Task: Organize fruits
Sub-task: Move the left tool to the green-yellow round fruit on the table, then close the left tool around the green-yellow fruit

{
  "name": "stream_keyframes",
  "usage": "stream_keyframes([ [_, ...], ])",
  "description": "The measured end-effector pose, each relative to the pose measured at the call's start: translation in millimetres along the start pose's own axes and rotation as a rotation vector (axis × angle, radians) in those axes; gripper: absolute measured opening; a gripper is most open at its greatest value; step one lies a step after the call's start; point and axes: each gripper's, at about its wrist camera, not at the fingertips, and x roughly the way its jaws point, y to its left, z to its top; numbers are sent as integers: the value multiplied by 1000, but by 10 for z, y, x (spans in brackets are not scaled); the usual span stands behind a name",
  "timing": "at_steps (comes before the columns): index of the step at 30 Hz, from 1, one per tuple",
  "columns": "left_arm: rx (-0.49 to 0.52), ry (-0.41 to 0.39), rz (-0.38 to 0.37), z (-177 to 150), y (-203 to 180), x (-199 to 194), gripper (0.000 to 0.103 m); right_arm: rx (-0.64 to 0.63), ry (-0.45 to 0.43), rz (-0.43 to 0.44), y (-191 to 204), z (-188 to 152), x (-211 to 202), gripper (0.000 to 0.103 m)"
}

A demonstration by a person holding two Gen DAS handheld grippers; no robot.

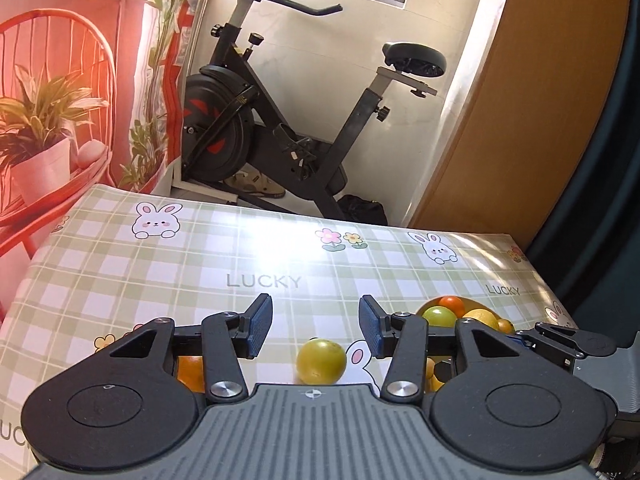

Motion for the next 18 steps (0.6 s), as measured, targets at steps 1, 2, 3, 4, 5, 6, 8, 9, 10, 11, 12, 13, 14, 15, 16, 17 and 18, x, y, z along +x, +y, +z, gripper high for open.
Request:
stream_keyframes([
  [1,-5,6,3,-17,19,12,51,-8,5,11,49,6,55,54],
  [2,-12,14,3,-32,49,36,51,-14,10,18,90,10,110,54],
  [3,-23,23,1,-60,91,57,51,-19,18,26,140,12,191,54],
  [4,-32,32,-2,-78,115,92,51,-21,26,33,183,11,260,54],
  [5,-41,43,-6,-98,142,128,51,-23,34,39,231,11,331,54],
  [6,-49,57,-11,-123,179,165,51,-25,41,44,273,10,401,54],
  [8,-57,80,-25,-145,221,252,51,-34,55,48,363,-2,537,54],
  [9,-60,91,-35,-166,240,305,51,-39,63,48,399,-16,595,54],
  [10,-64,101,-43,-188,257,350,51,-41,69,49,431,-28,652,54],
  [11,-71,110,-53,-209,278,407,51,-44,77,52,453,-41,706,54],
  [12,-78,118,-62,-227,275,443,51,-47,84,55,477,-53,760,54],
  [13,-87,128,-74,-250,272,481,51,-52,90,55,498,-61,811,54],
  [14,-94,136,-84,-262,271,527,51,-56,95,54,513,-67,859,54],
  [15,-99,144,-92,-274,268,567,51,-60,104,53,526,-71,914,54],
  [16,-102,151,-100,-285,263,601,51,-62,109,51,536,-73,956,54],
  [17,-105,160,-111,-304,258,649,51,-64,112,46,546,-77,992,55],
  [18,-105,167,-121,-317,251,679,51,-63,114,43,553,-84,1022,56],
])
